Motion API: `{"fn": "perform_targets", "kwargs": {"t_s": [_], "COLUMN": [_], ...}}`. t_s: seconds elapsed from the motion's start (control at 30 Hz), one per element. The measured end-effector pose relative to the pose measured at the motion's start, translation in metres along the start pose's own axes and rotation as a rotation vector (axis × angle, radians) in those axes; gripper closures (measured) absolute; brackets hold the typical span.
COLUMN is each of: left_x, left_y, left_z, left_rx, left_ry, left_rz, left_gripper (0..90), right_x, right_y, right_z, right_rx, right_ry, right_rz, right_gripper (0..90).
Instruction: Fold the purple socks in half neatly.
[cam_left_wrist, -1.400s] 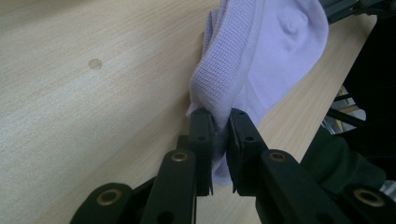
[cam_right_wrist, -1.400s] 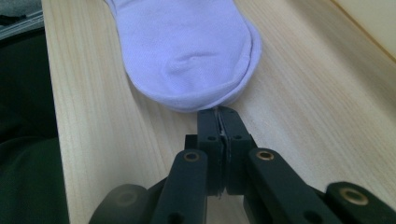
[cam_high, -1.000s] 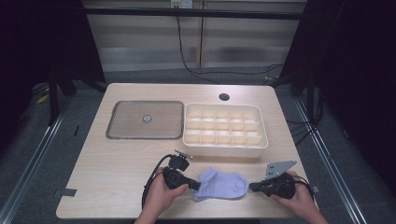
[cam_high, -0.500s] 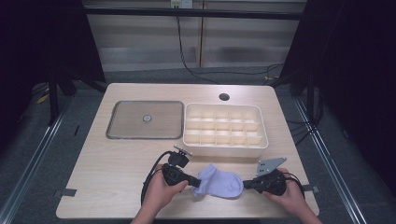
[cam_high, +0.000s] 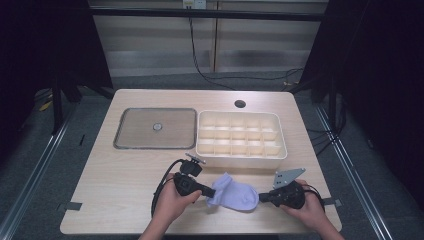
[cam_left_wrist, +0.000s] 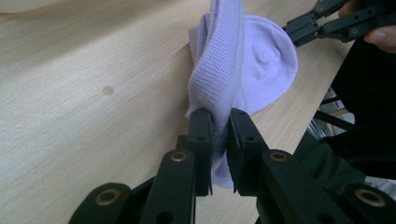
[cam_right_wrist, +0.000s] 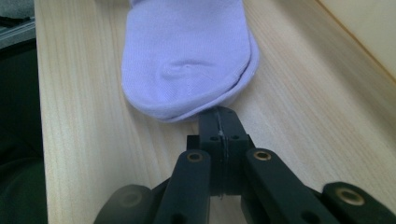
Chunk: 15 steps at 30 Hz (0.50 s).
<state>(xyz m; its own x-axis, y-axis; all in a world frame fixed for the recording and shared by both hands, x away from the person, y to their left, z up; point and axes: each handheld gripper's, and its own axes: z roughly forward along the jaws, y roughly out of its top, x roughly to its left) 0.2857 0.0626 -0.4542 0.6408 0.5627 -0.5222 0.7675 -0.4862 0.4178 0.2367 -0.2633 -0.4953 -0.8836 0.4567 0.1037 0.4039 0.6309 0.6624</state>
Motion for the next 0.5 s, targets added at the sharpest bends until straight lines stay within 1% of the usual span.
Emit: {"fn": "perform_targets", "kwargs": {"t_s": [0.03, 0.1, 0.13, 0.17, 0.2, 0.23, 0.33, 0.43, 0.47, 0.5], "left_x": [0.0011, 0.0034, 0.0034, 0.0026, 0.0028, 0.0032, 0.0037, 0.0062, 0.0067, 0.0085], "left_y": [0.0002, 0.0006, 0.0006, 0.0009, 0.0015, 0.002, 0.0031, 0.0026, 0.0019, 0.0013], "left_z": [-0.0007, -0.0017, -0.0017, -0.001, -0.0012, -0.0015, 0.0, 0.0019, 0.0025, 0.0018], "left_rx": [0.0, -0.02, -0.02, -0.041, -0.046, -0.046, -0.052, -0.05, -0.056, -0.045], "left_ry": [0.0, -0.006, -0.006, -0.007, -0.008, -0.004, -0.004, -0.001, -0.002, -0.001], "left_rz": [-0.002, -0.023, -0.023, -0.04, -0.04, -0.037, -0.046, -0.058, -0.07, -0.059], "left_gripper": [79.4, 78.0, 77.5, 77.3, 77.2, 77.3, 79.3, 80.5, 81.5, 81.5], "right_x": [-0.0001, 0.0002, 0.0002, 0.0006, 0.0005, 0.0005, 0.0004, 0.0, 0.0001, 0.0001], "right_y": [0.0, 0.0003, 0.0003, 0.0004, 0.0005, 0.0006, 0.0005, 0.0004, 0.0003, 0.0003], "right_z": [0.0, 0.0002, 0.0002, 0.0004, 0.0004, 0.0005, 0.0005, 0.0007, 0.0006, 0.0006], "right_rx": [0.0, -0.001, -0.001, -0.001, -0.002, -0.002, -0.002, -0.004, -0.005, -0.005], "right_ry": [0.001, -0.002, -0.002, -0.002, -0.001, -0.001, 0.0, 0.0, 0.0, 0.0], "right_rz": [-0.001, 0.002, 0.002, 0.009, 0.009, 0.008, 0.009, 0.007, 0.008, 0.008], "right_gripper": [90.0, 90.0, 90.0, 90.0, 90.0, 90.0, 90.0, 90.0, 90.0, 90.0]}}
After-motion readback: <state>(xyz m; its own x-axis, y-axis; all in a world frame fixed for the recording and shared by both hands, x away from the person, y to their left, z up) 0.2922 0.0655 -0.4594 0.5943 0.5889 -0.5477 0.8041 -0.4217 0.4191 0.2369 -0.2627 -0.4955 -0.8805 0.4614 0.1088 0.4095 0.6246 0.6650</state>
